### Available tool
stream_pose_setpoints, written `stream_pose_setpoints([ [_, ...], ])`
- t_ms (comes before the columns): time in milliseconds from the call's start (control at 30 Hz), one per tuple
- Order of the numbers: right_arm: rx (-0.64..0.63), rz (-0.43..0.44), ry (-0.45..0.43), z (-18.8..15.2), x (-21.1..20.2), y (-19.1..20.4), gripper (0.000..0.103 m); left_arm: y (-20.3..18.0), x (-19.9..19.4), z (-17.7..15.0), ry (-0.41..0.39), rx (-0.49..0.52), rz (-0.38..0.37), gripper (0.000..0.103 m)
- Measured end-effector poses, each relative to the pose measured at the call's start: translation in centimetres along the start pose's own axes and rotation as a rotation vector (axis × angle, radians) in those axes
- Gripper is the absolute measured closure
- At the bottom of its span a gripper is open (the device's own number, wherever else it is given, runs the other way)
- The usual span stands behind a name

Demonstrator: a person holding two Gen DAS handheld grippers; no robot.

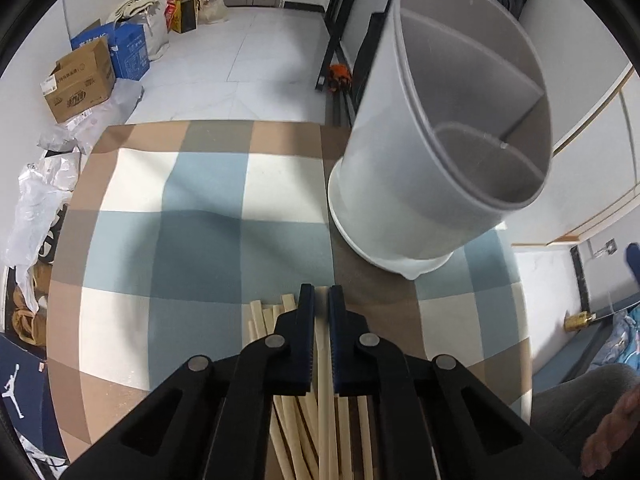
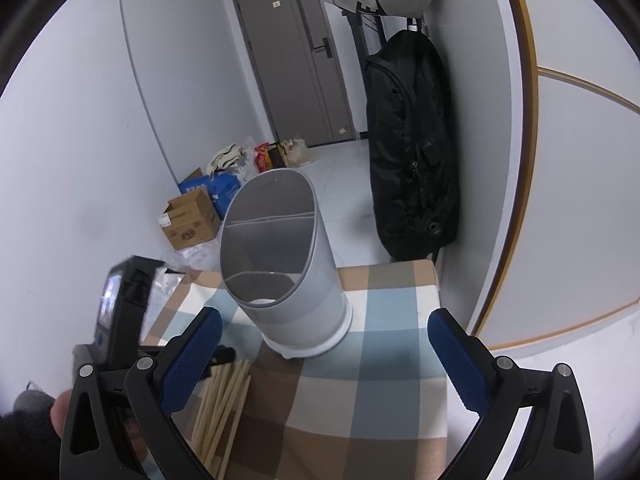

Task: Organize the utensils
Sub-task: 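Lift the chopstick with the left gripper while the right gripper grasps another chopstick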

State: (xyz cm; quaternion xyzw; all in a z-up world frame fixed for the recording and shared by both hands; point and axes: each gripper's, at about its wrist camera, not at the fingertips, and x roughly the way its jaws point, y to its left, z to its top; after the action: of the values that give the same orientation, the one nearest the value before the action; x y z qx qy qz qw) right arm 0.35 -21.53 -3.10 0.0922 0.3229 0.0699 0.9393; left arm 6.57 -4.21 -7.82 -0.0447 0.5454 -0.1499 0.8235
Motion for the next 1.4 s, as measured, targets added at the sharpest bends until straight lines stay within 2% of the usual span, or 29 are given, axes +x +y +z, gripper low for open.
stream_pose_setpoints([
  [333,-0.032,0.038,0.040,-0.9,0.9,1.5,0.001,3.0,-1.7,0.6,-0.059,-0.116,-0.115,0.100],
  [533,-0.047,0.123,0.164,-1.9,3.0,3.4,0.019,5.2,-3.5,1.1,-0.118,-0.193,-0.187,0.101],
  [667,-0.052,0.169,0.274,-2.7,5.0,4.7,0.032,5.8,-5.0,1.1,-0.176,-0.201,-0.201,0.101],
  [733,-0.058,0.184,0.320,-3.2,6.2,5.5,0.033,6.1,-5.6,1.1,-0.198,-0.205,-0.204,0.101],
  [800,-0.068,0.191,0.357,-3.7,7.3,6.0,0.040,6.5,-6.2,1.2,-0.212,-0.201,-0.205,0.101],
  [967,-0.129,0.144,0.443,-4.7,10.8,7.1,0.055,7.3,-7.0,1.1,-0.229,-0.195,-0.213,0.101],
  [1133,-0.173,0.097,0.503,-5.5,13.0,7.8,0.061,8.0,-7.6,1.0,-0.235,-0.212,-0.231,0.100],
  [1333,-0.223,0.077,0.538,-5.7,14.4,9.1,0.063,8.5,-7.6,1.1,-0.235,-0.223,-0.246,0.101],
  [1400,-0.270,0.055,0.550,-5.9,14.8,9.8,0.071,8.5,-7.6,1.2,-0.234,-0.225,-0.249,0.101],
])
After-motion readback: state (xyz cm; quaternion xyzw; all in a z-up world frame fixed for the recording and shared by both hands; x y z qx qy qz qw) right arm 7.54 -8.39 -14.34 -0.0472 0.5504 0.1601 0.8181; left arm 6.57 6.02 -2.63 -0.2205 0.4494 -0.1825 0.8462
